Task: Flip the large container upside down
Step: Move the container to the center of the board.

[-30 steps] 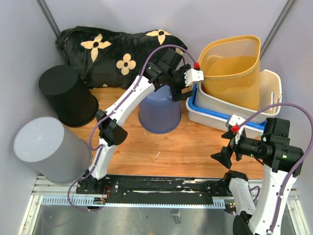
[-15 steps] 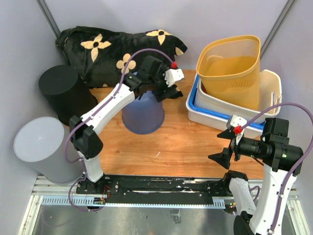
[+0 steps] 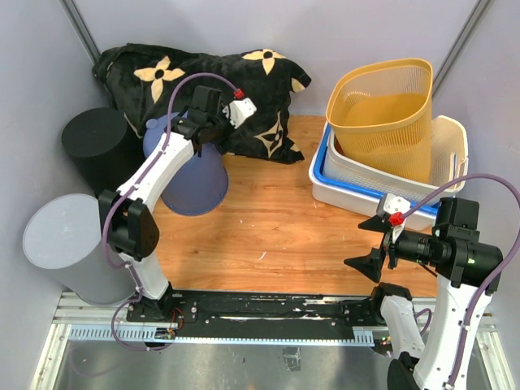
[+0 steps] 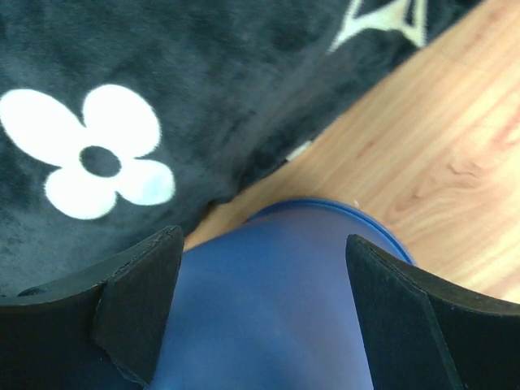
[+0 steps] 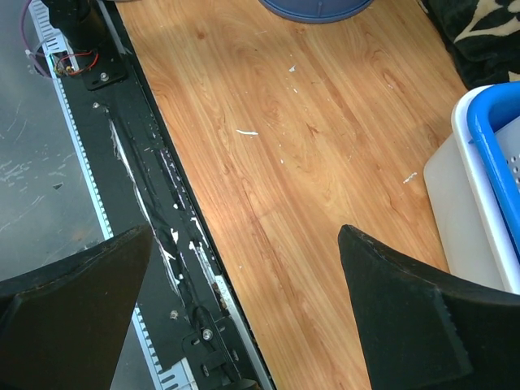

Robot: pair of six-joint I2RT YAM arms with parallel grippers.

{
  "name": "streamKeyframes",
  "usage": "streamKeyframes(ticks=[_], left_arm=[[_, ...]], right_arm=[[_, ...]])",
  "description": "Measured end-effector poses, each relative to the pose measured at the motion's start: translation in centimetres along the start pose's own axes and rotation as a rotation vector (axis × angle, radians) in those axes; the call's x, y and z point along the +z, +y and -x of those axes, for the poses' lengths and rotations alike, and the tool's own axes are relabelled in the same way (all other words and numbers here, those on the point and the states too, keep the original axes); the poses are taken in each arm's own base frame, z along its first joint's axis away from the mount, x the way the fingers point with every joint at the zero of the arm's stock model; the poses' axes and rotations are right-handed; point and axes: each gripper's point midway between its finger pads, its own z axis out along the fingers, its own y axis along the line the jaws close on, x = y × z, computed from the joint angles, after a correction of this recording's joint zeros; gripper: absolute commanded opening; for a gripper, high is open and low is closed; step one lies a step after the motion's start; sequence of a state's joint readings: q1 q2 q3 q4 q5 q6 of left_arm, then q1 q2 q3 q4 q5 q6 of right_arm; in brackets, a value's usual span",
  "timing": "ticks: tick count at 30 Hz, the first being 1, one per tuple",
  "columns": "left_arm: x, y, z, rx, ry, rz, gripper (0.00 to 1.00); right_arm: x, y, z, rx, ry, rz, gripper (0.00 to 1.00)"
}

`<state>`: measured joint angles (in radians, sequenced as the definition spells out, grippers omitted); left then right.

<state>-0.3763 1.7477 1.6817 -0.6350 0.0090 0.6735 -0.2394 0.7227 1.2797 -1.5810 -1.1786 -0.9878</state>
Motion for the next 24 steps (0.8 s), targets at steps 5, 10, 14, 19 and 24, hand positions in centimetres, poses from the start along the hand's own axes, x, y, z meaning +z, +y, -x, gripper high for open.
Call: streamKeyframes(ticks=[5, 10, 14, 19, 24], left_arm=[[1.9, 2.4, -0.2, -0.054, 0.005, 0.041, 0.9], [0.7, 2.6, 0.2, -0.127, 0.005, 0.04, 0.96], [-2.5, 1.3, 0.5, -0.183, 0.02, 0.063, 0.99], [-11.4, -0.5, 2.0, -0.252, -0.096, 0.095, 0.99], [-23.5, 2.9, 3.2, -0.37, -0.325, 0.301, 0.99]], right_arm=[[-0.1, 0.3, 0.0, -0.014, -0.003, -0.006, 1.0], [-0.1, 0.3, 0.0, -0.012, -0.003, -0.007, 1.0], [-0.1, 0.1, 0.1, -0.004, -0.005, -0.01, 1.0], [0.0, -0.1, 0.1, 0.017, -0.004, -0.01, 1.0], [0.1, -0.6, 0.1, 0.041, -0.001, -0.007, 1.0]])
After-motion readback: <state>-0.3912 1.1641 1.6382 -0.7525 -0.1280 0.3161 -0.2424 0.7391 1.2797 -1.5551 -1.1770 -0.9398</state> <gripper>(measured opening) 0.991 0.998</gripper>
